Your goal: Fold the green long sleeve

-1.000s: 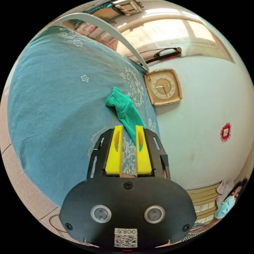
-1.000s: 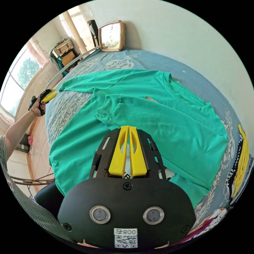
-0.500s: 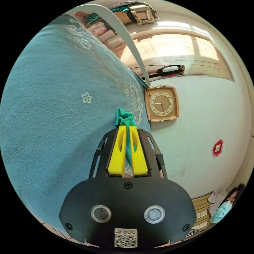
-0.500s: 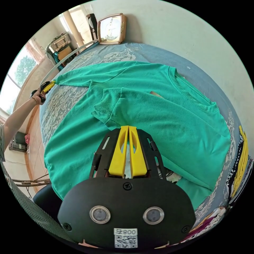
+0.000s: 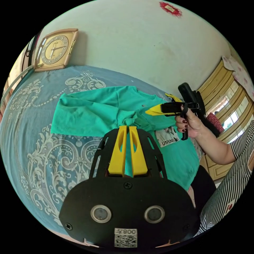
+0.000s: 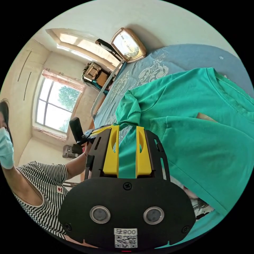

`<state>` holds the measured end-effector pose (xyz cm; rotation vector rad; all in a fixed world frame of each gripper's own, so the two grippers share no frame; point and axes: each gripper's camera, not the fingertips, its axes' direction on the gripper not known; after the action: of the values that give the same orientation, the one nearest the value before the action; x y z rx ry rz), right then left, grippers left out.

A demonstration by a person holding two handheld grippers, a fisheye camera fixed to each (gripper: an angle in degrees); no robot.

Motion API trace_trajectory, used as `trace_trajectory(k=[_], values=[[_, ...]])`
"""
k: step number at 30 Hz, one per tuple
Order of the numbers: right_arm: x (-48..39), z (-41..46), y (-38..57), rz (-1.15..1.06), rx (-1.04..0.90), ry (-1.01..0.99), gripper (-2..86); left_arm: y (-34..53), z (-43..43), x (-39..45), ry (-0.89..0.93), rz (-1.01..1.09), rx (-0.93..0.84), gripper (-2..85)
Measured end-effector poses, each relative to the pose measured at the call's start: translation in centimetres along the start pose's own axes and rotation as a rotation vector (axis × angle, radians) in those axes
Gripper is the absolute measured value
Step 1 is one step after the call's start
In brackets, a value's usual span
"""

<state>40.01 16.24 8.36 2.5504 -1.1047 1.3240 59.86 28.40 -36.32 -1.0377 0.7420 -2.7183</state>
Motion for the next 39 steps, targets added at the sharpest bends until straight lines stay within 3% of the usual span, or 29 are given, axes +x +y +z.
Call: trace_trajectory(k=[4, 11, 19, 28, 33, 39], values=[[4.8, 2.2, -1.4, 0.098, -0.054, -0.073, 10.9, 0.5, 0.1, 1.8, -0.031, 0.004, 0.03, 1.6], [12.9, 3.2, -0.1, 0.265, 0.03, -0.315, 11.1, 0.9, 0.6, 5.1, -0.096, 0.059, 0.01, 1.7], [15.7, 4.3, -1.4, 0.227, -0.006, -0.39, 4.4, -0.8, 0.6, 9.7, -0.147, 0.161, 0.033, 1.8], [16.0, -9.6, 0.8, -0.01, 0.152, -0.315, 1.8, -6.3, 0.7, 18.4, -0.041, 0.315, 0.206, 1.8], [20.6, -18.1, 8.7, 0.009, 0.249, -0.216, 1.4, -7.7, 6.5, 24.7, 0.086, 0.395, 0.145, 1.9], [27.3, -20.6, 16.6, 0.121, 0.27, -0.182, 1.3, -8.4, 11.6, 28.9, 0.162, 0.4, 0.053, 1.8]])
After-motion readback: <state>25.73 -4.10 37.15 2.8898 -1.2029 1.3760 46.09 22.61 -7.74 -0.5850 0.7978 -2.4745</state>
